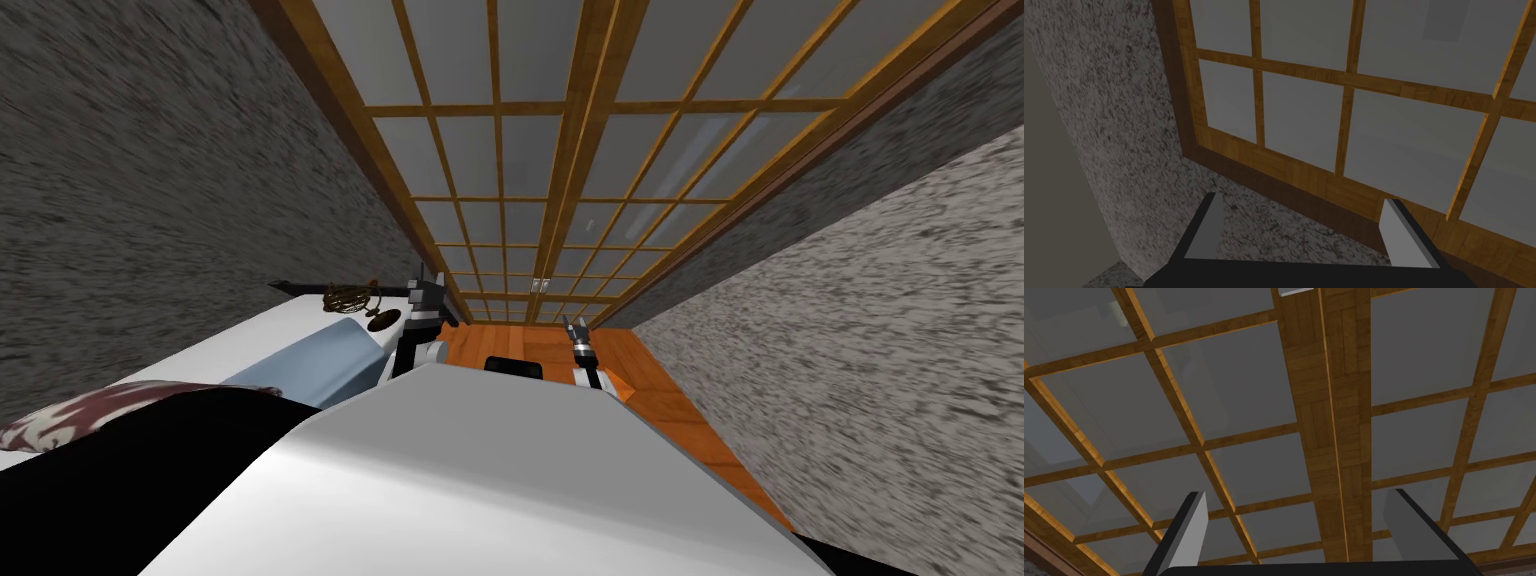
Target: Pull the door open
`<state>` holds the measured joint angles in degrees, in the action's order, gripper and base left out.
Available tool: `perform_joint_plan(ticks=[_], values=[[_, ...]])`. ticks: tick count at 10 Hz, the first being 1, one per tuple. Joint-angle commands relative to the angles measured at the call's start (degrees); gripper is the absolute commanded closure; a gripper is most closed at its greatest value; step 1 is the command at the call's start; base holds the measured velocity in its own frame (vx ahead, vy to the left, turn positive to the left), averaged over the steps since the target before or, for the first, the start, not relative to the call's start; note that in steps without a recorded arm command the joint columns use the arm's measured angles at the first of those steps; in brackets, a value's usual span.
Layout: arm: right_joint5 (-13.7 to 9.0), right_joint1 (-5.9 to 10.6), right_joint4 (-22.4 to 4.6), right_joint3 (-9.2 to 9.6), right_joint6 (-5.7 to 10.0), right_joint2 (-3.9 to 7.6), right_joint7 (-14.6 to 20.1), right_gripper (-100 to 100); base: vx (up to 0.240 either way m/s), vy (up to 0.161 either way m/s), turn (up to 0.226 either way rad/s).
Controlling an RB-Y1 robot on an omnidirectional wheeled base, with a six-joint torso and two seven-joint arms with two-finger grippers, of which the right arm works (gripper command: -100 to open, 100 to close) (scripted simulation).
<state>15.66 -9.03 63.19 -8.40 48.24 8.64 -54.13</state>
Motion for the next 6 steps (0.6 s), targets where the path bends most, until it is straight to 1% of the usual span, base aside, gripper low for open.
perform_joint_plan(ticks=[1, 3, 4, 6], values=[[0.5, 0.23, -1.6, -0.2, 0.34, 0.19, -1.2, -100, 0.114, 0.045, -0.01], [1.1, 0.81, -3.8, -0.46, 0.79, 0.33, -2.6, -100, 0.104, 0.043, -0.007], [1.6, 1.33, -5.8, -0.68, 1.2, 0.45, -3.8, -100, 0.129, 0.065, -0.011], [2.2, 1.86, -7.7, -0.91, 1.6, 0.57, -5.1, -100, 0.124, 0.033, -0.008]])
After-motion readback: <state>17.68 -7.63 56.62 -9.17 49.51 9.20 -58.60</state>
